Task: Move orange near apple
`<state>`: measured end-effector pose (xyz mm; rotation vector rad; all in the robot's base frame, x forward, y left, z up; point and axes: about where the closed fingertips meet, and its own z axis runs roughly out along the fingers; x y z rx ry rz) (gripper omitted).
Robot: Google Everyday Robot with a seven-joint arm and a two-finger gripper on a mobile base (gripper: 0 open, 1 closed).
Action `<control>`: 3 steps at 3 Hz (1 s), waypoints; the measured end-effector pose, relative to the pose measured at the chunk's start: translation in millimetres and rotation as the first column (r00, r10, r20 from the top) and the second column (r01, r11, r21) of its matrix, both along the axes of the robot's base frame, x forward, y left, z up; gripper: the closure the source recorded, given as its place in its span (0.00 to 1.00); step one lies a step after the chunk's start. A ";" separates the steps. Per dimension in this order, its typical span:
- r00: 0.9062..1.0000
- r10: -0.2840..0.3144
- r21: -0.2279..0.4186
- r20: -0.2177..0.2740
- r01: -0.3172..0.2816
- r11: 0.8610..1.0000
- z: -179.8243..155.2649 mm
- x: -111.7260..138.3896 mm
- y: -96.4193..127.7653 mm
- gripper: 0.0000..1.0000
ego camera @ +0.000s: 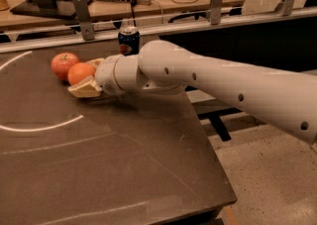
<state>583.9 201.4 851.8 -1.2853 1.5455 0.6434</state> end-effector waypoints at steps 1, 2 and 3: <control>1.000 -0.010 -0.009 0.001 0.010 1.000 -6.4 -1.3 -1.3 0.01; 1.000 -0.016 -0.010 0.005 0.016 1.000 -7.2 -4.1 -3.2 0.00; 0.999 -0.045 0.005 0.023 0.045 0.999 2.4 -17.2 -14.4 0.00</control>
Offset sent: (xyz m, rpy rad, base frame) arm -0.0049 -0.0094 -0.0098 -0.0128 -0.0078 -0.0319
